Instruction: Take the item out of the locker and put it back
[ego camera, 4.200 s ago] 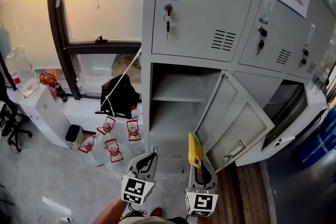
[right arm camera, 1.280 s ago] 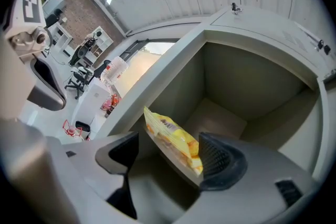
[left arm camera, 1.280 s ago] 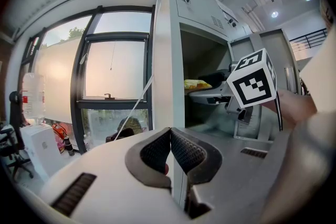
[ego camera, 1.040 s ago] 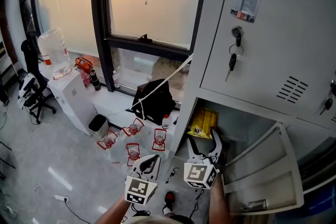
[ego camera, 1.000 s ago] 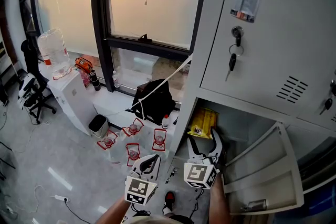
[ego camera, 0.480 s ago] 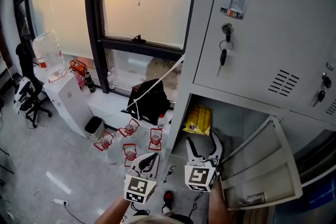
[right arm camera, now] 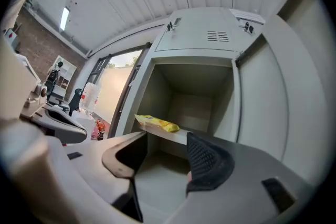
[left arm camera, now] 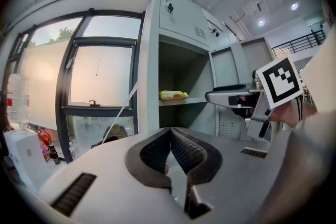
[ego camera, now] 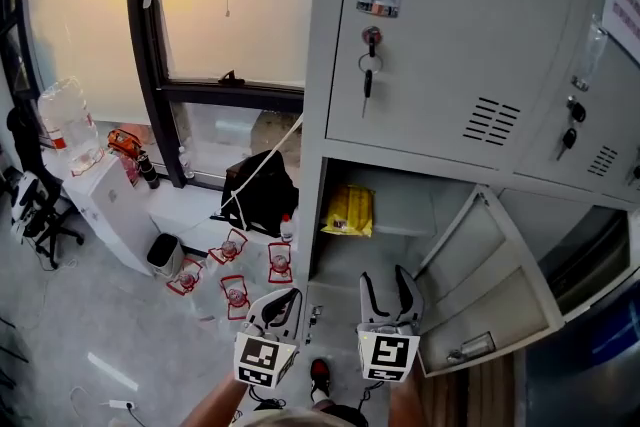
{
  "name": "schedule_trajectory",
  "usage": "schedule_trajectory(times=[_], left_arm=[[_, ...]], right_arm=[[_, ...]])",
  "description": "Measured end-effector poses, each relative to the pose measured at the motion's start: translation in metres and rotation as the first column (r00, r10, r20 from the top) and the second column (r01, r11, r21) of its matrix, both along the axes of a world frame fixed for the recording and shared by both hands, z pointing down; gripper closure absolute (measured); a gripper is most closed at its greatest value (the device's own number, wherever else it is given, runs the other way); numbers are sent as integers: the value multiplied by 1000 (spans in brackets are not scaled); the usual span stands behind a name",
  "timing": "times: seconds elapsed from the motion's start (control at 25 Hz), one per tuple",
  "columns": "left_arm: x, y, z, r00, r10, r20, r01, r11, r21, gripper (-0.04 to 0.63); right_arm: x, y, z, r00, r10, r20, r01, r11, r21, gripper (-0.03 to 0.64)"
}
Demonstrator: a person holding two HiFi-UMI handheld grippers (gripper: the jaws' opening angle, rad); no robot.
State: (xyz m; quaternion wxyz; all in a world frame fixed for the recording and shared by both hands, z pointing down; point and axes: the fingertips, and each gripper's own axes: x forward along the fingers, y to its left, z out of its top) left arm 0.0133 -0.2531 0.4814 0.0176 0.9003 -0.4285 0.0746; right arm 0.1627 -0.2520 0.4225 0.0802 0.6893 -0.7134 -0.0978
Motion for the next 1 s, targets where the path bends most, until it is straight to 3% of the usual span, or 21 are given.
schedule_trajectory(times=[0.56, 1.0], left_arm=[[24, 47, 7, 993, 116, 0, -116, 993, -13, 572], [29, 65, 17, 988, 151, 13, -151, 988, -37, 572]], right_arm=[[9, 92, 47, 987, 108, 119, -100, 992, -70, 565], [8, 113, 64, 982, 130, 137, -117, 988, -98, 597]])
